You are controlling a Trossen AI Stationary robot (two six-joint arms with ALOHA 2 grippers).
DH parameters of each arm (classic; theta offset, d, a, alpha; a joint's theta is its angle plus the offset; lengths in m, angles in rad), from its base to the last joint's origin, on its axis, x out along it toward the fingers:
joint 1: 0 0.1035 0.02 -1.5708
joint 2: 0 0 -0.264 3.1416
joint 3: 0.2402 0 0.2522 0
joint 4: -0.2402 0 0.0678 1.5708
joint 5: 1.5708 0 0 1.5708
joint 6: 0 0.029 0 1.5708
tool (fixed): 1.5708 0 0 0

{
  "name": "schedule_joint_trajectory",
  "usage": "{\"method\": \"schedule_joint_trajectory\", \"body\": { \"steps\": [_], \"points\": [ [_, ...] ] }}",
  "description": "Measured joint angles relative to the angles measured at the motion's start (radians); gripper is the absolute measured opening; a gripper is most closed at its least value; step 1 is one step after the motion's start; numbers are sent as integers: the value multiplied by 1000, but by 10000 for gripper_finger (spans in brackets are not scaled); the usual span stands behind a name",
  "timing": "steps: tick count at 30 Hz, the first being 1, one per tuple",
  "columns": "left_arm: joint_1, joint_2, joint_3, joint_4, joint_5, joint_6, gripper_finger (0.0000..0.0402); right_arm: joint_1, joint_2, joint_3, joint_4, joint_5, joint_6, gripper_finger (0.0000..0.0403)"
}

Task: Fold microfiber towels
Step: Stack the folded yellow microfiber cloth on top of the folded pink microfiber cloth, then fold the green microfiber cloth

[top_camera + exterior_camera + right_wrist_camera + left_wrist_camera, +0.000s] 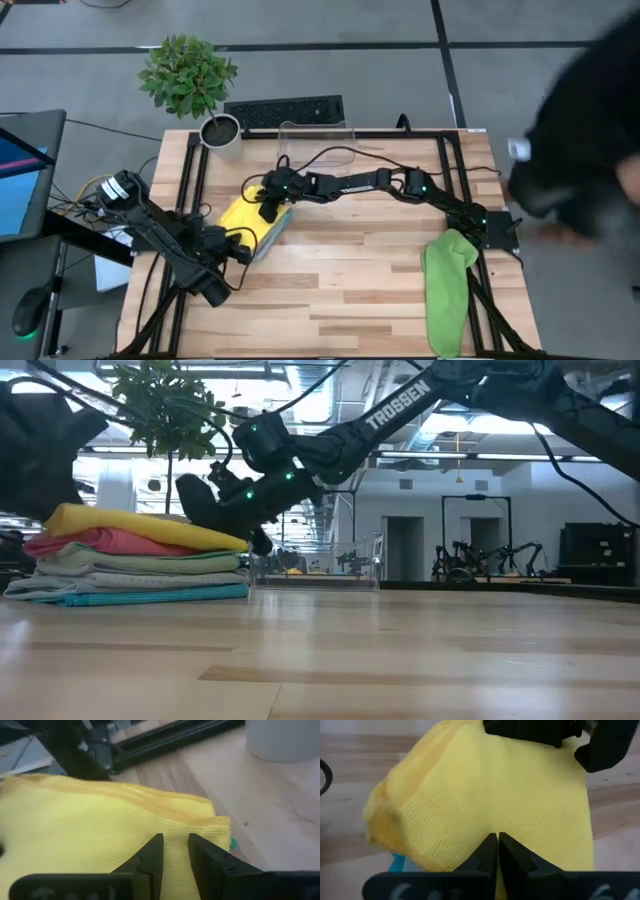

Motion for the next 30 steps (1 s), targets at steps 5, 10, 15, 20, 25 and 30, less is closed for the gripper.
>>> {"method": "schedule_joint_trajectory", "body": {
  "steps": [5, 10, 15, 20, 25, 30],
  "points": [
    [-2, 26, -2, 19, 12, 5, 4, -3, -1, 0, -31, -1, 1, 116],
    [-9, 8, 33, -18, 11, 13, 0, -23, -65, 0, -64, -1, -10, 116],
    [-14, -23, 122, -174, 9, 22, 0, -44, -199, 2, -145, 6, -83, 116],
    [-14, -35, 187, -257, 46, 60, 0, -48, -349, 2, -293, 31, -130, 116],
    [-22, -51, 237, -298, 36, 127, 14, 17, -540, 2, -491, 26, -177, 116],
    [-27, -141, 361, -310, -185, 319, 80, 117, -788, 3, -921, 86, -128, 116]
  ]
}}
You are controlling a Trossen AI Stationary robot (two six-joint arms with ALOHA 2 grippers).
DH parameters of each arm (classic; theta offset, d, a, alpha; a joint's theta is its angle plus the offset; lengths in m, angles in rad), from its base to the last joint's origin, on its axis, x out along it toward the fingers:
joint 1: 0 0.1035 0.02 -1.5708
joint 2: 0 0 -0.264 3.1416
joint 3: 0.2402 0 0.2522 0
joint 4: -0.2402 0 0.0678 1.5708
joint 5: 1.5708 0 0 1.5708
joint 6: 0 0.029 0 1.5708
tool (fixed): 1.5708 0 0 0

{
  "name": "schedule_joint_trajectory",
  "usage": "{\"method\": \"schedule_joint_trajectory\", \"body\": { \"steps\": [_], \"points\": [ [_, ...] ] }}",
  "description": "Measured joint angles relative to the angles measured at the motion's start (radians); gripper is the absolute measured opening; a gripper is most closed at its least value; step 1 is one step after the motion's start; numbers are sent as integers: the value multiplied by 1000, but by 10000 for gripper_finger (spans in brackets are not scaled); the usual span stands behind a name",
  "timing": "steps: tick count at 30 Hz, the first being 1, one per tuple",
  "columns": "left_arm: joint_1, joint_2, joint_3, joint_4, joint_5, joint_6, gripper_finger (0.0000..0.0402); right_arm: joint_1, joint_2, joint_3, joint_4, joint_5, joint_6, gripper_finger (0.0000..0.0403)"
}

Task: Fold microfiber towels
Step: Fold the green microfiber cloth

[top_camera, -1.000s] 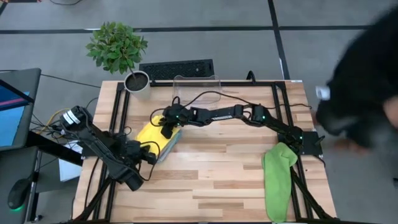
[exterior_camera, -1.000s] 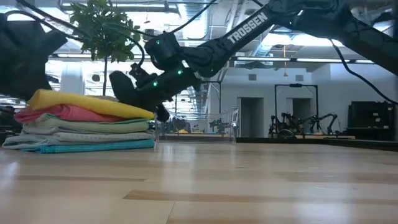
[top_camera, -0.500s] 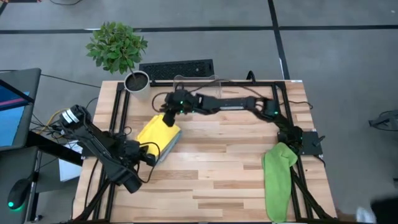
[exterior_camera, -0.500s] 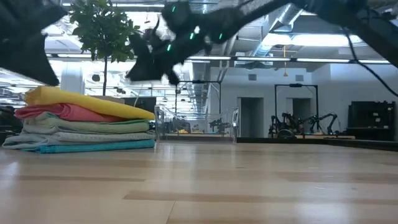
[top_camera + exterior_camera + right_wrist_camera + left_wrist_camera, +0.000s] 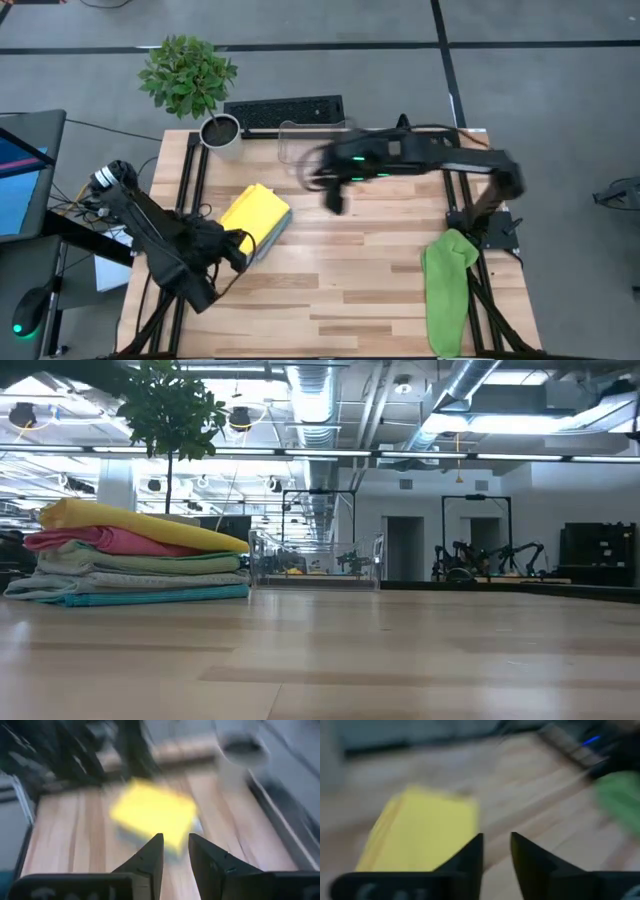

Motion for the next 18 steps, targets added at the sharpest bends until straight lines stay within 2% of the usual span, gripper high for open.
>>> {"method": "schedule_joint_trajectory", "body": {
  "steps": [2, 4, 6, 8, 10, 13, 18],
  "points": [
    [6, -26, 48, 64, -114, 145, 117, 47, -75, 3, -210, 93, 133, 117],
    [26, -32, 81, 162, -177, 337, 155, 118, -127, -10, -426, 215, 278, 124],
    [62, -30, 108, 279, -171, 522, 187, 206, -157, -45, -596, 298, 462, 137],
    [101, -30, 112, 425, -131, 685, 213, 307, -186, -119, -736, 315, 672, 155],
    [136, -25, 96, 592, -80, 857, 229, 413, -214, -226, -750, 309, 865, 179],
    [191, -8, 79, 764, 13, 1065, 236, 569, -231, -401, -664, 246, 1131, 214],
    [268, 58, 60, 911, 130, 1198, 237, 758, -164, -612, -568, 137, 1500, 244]
  ]
}}
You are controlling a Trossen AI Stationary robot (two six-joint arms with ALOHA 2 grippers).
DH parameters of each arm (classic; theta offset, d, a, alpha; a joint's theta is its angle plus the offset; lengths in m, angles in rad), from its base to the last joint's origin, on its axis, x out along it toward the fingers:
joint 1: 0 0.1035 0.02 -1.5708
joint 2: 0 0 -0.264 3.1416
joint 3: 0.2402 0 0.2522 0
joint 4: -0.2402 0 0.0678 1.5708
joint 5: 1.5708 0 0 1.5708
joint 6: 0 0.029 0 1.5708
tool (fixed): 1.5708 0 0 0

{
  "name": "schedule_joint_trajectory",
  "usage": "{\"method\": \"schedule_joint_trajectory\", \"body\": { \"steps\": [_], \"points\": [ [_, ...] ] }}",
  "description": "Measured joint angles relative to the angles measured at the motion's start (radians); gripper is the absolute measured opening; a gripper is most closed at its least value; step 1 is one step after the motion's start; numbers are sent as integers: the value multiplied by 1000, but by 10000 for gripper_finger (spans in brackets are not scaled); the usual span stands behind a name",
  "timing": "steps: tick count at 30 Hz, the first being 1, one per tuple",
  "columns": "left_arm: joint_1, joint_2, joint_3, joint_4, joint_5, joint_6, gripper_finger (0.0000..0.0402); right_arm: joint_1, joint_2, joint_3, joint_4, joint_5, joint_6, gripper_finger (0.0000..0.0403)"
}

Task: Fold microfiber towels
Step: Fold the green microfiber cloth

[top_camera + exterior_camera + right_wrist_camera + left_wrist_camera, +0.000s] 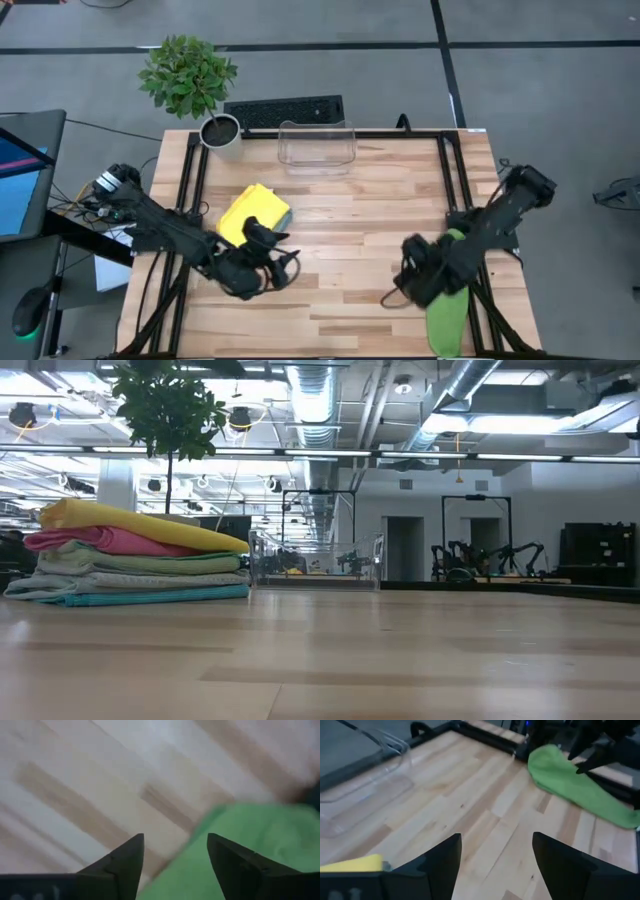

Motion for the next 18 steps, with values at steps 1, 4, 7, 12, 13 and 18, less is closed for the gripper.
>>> {"method": "schedule_joint_trajectory", "body": {
  "steps": [1, 4, 7, 12, 13, 18],
  "points": [
    [12, 16, -3, 18, 16, 9, 238, 19, 28, -25, 6, -16, 48, 244],
    [42, 66, -10, 73, 56, 17, 238, 49, 103, -79, 19, -62, 117, 242],
    [57, 111, -11, 124, 99, 0, 238, 42, 178, -117, 84, -95, 108, 238],
    [71, 158, -11, 255, 190, 44, 238, -16, 252, -192, 141, -143, 5, 230],
    [74, 159, -11, 275, 205, 47, 238, -28, 254, -216, 141, -143, -9, 229],
    [74, 159, -11, 309, 206, 49, 238, -78, 202, -360, 283, -147, -40, 224]
  ]
}}
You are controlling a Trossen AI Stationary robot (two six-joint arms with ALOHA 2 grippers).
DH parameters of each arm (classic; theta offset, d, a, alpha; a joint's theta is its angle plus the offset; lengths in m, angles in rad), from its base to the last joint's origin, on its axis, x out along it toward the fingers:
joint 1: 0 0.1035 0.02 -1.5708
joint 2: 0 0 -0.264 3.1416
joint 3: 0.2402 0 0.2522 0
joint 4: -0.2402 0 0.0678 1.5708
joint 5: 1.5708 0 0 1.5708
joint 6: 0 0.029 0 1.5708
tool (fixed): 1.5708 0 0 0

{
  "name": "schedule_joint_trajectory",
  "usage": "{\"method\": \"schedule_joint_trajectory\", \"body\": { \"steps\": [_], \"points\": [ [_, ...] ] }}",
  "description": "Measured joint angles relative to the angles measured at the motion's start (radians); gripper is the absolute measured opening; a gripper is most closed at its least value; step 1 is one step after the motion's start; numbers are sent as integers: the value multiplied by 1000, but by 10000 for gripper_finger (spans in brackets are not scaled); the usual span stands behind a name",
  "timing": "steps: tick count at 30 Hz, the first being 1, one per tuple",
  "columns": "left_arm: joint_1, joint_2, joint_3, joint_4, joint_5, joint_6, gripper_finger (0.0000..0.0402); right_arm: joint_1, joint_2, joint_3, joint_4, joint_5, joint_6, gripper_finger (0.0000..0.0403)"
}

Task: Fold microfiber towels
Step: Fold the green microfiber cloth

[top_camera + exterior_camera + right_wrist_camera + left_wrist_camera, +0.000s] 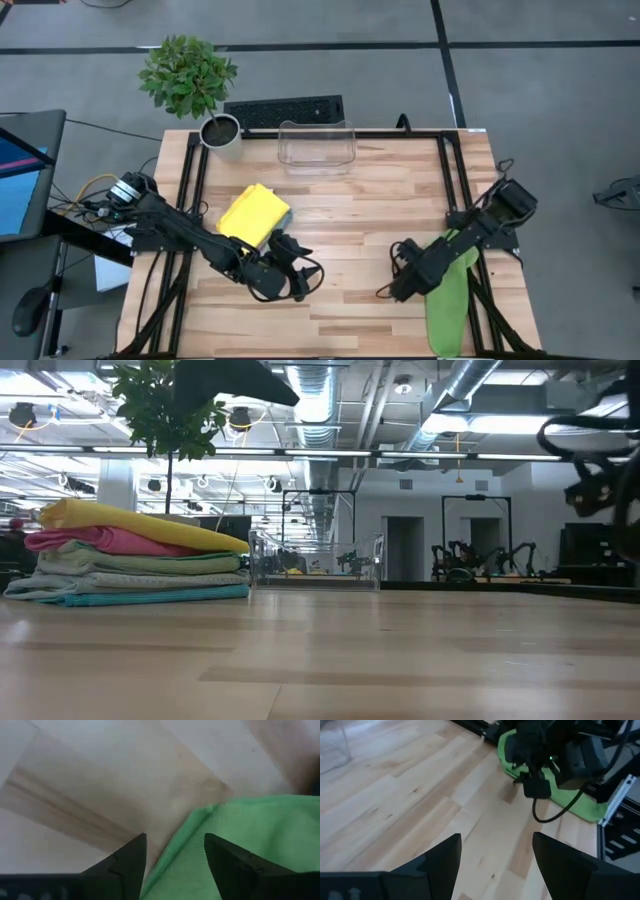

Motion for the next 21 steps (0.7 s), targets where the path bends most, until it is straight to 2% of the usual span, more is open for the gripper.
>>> {"method": "schedule_joint_trajectory", "body": {
  "steps": [4, 6, 8, 14, 18, 21],
  "points": [
    [-3, 0, 0, 0, -9, 0, 238, -18, -58, -100, 127, -2, 2, 216],
    [-3, 0, 0, -1, -12, 0, 238, -28, -73, -116, 144, -7, 11, 199],
    [-3, 0, 0, 0, -23, 0, 238, -36, -80, -119, 148, -8, 24, 164],
    [-3, 0, 0, -1, -51, 0, 238, -71, -83, -124, 135, 16, -27, 21],
    [-5, 0, 0, -1, -57, 0, 238, -109, -82, -107, 147, 10, -89, 14],
    [-9, 0, 0, -3, -57, 0, 238, -143, -77, -37, 204, 72, -163, 7]
  ]
}}
